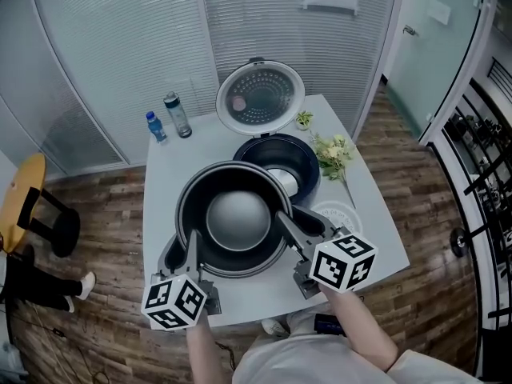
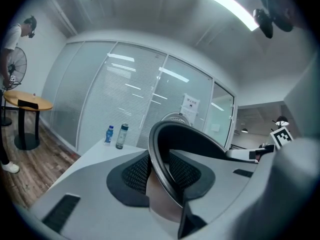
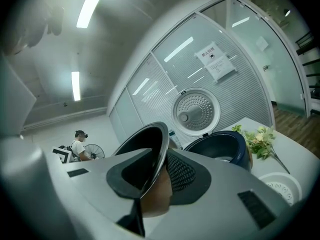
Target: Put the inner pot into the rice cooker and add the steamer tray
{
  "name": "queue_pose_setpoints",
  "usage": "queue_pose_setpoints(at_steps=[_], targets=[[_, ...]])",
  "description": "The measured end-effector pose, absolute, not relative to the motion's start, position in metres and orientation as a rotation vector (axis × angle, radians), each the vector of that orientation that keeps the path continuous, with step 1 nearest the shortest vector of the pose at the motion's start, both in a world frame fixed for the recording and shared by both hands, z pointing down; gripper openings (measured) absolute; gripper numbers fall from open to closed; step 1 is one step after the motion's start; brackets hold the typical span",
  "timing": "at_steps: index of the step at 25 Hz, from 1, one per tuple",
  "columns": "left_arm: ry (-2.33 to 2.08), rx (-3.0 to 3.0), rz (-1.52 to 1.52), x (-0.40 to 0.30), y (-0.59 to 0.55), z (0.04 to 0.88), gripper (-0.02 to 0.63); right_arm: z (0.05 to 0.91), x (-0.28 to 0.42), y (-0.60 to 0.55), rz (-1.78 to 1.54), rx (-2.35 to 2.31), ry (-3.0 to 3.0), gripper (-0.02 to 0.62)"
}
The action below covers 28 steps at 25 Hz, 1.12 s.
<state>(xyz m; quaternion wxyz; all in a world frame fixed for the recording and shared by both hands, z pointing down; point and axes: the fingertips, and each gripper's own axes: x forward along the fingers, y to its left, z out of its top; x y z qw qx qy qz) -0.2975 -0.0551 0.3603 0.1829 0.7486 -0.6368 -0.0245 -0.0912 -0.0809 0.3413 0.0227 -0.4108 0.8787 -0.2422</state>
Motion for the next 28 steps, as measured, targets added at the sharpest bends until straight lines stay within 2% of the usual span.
queue_pose_setpoints(at_steps=[28], targets=[[-1.66,2.251,-0.101,-0.233,-0.18,0.334,0.117,0.316,-0.025,-0.175,-0.675,-1.418,2.598,0.1]])
